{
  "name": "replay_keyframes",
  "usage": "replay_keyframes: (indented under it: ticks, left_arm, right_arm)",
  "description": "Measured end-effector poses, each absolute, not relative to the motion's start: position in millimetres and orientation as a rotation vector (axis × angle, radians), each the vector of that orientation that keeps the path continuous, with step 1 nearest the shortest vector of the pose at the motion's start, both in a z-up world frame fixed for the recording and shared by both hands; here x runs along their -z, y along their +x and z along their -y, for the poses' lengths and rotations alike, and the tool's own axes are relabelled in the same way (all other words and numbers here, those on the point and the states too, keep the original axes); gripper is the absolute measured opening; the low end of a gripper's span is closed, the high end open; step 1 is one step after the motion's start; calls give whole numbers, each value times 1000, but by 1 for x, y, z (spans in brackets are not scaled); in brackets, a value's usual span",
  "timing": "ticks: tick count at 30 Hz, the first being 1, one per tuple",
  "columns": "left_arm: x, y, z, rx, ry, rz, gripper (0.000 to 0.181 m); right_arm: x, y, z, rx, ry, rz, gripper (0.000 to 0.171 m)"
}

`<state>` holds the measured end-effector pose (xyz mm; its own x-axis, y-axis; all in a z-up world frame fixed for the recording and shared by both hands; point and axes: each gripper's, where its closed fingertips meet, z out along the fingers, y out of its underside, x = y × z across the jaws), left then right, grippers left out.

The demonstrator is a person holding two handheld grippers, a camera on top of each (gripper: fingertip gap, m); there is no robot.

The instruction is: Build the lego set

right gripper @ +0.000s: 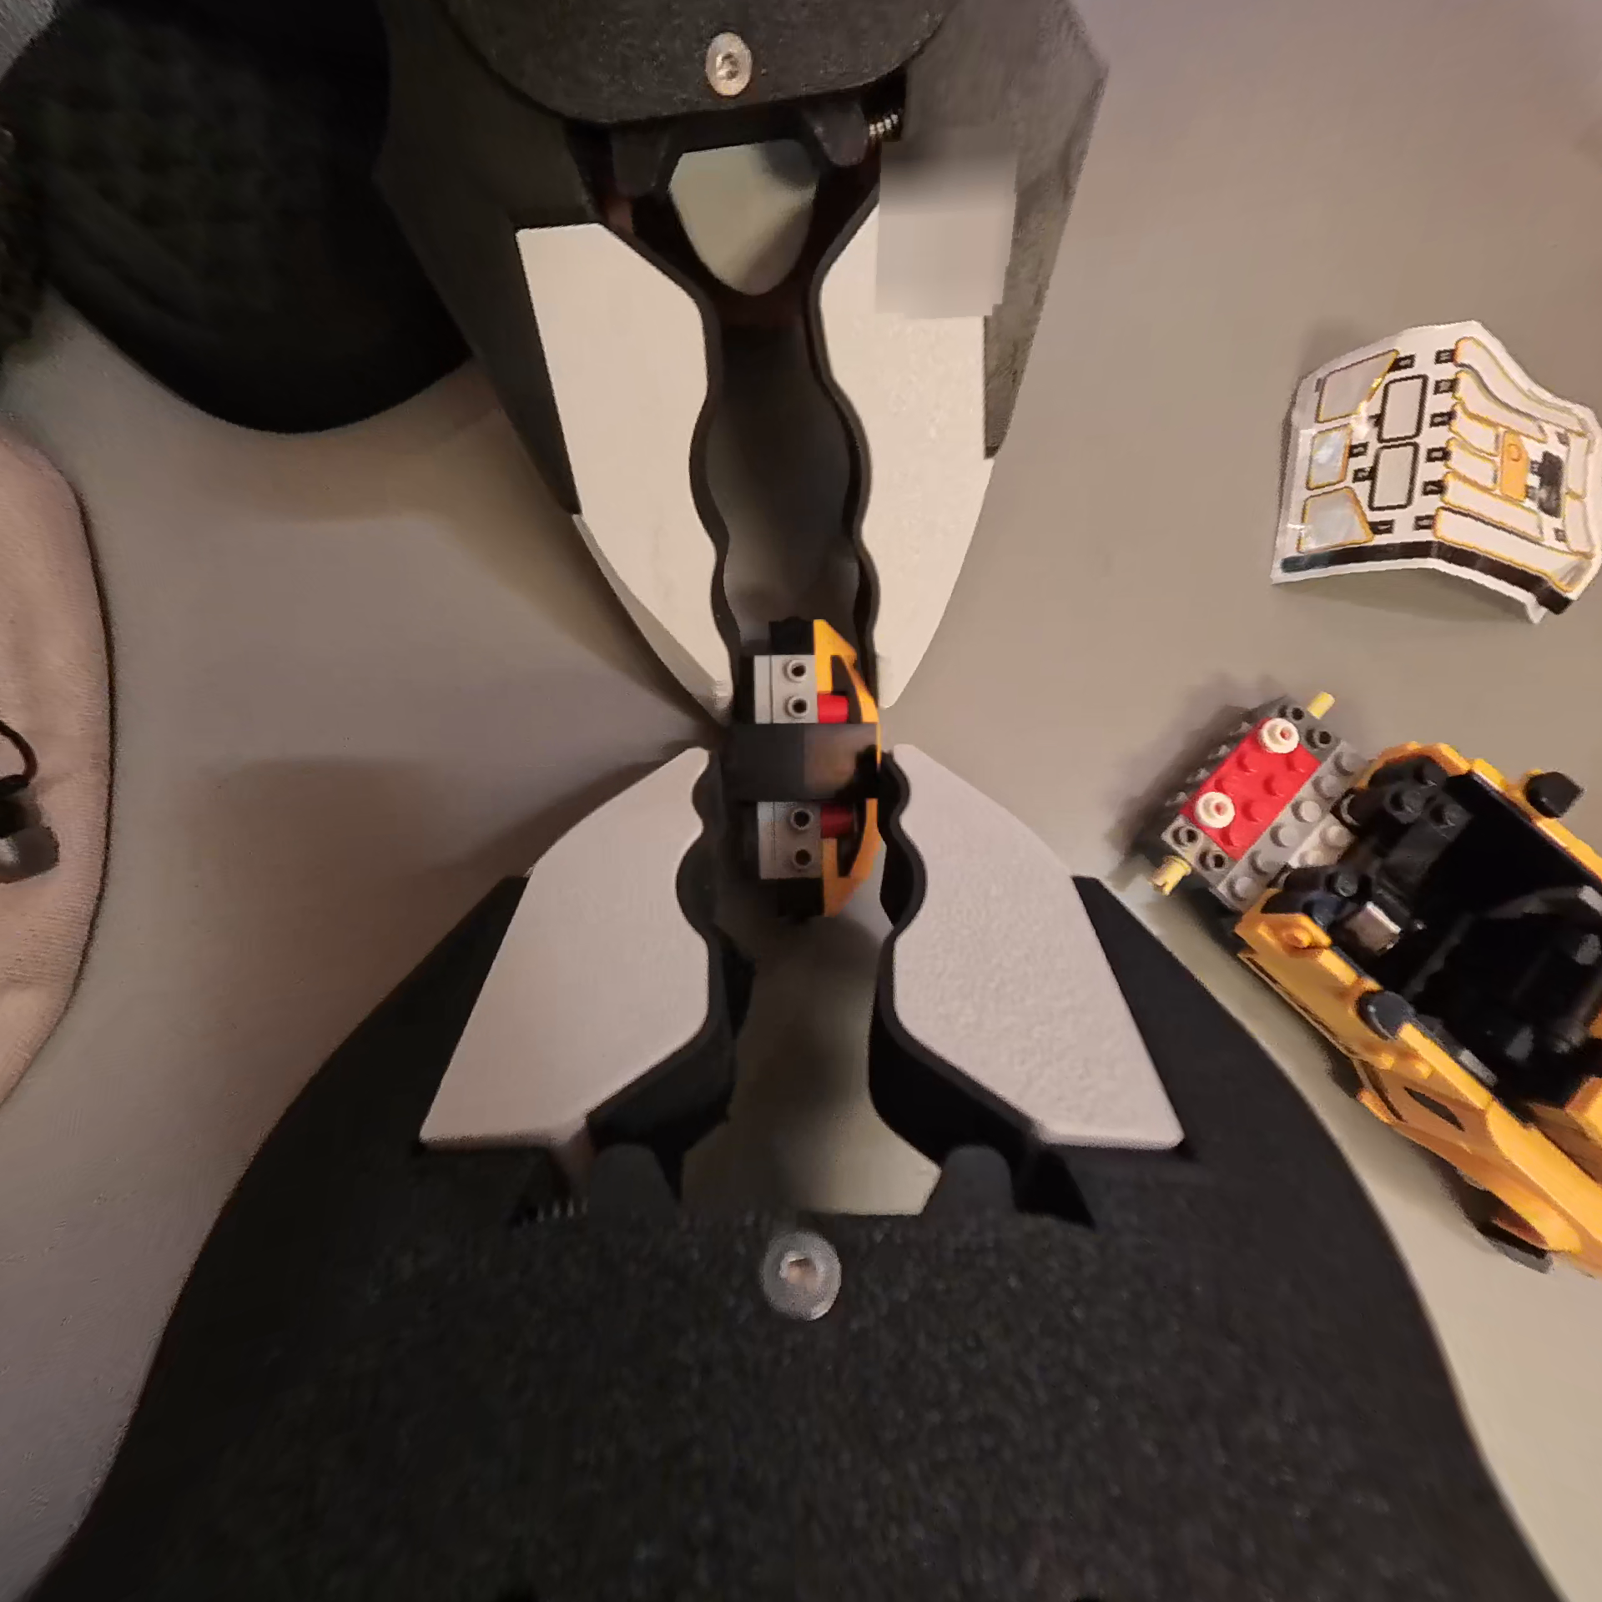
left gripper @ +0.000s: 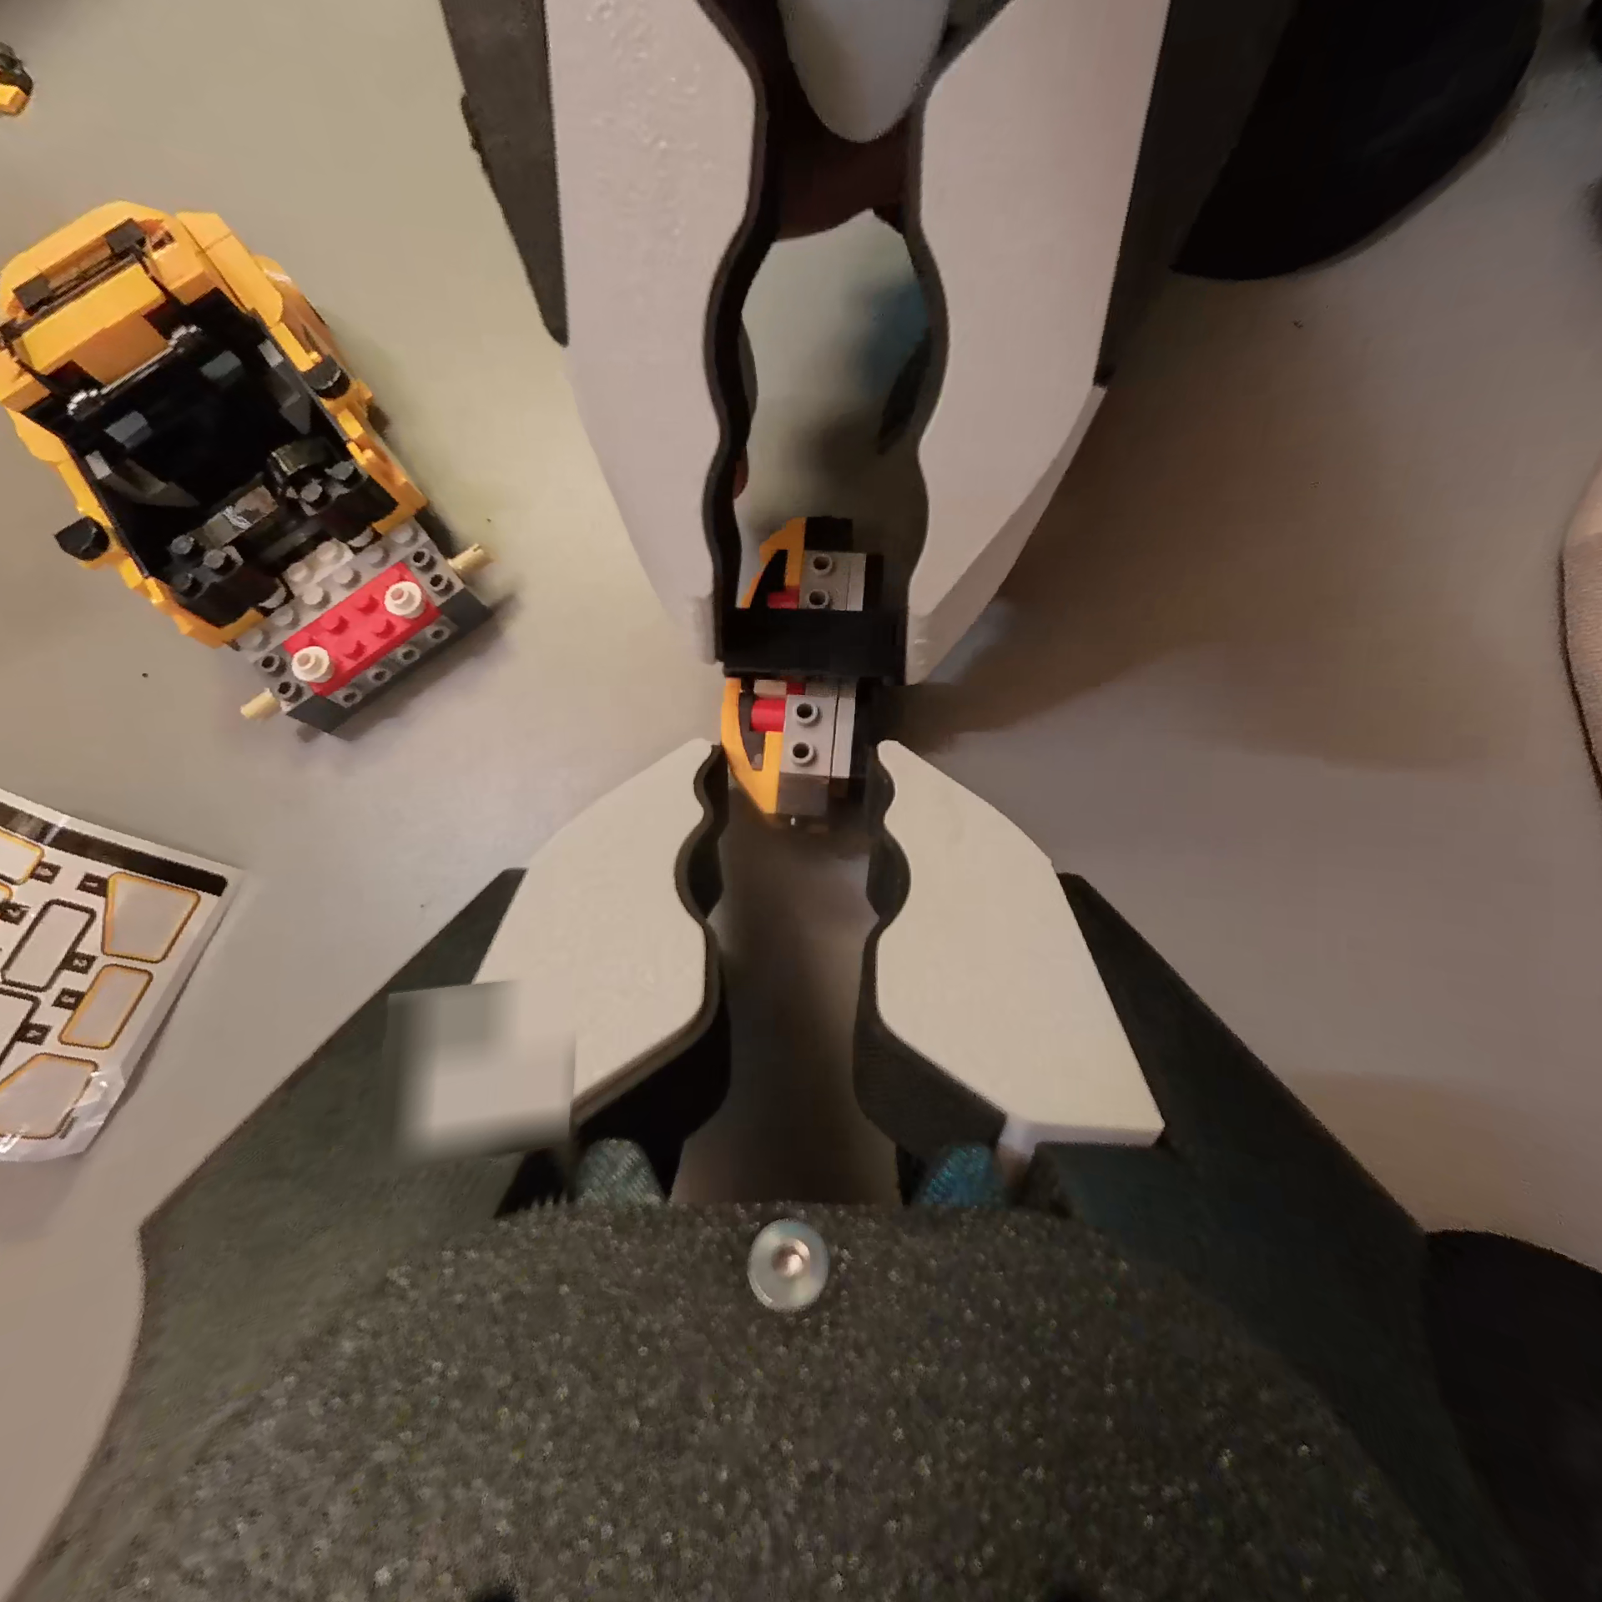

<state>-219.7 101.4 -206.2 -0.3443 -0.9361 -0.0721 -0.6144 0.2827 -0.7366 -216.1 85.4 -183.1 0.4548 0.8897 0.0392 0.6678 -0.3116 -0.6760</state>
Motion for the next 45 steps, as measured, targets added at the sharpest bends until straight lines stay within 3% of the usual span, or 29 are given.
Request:
replay_keyframes:
  ticks: [21, 28, 45]
  left_arm:
    - [201, -227, -98, 961, -1351, -2076, 38]
    - [173, -224, -90, 996, -1130, -1991, 30]
    - [188, -221, -79, 876, -1058, -2068, 31]
  right_arm:
    - [187, -216, -84, -350, -2122, 1406, 34]
    - [187, -217, -83, -337, -2121, 1441, 34]
    - [186, -218, -87, -371, -2126, 1466, 34]
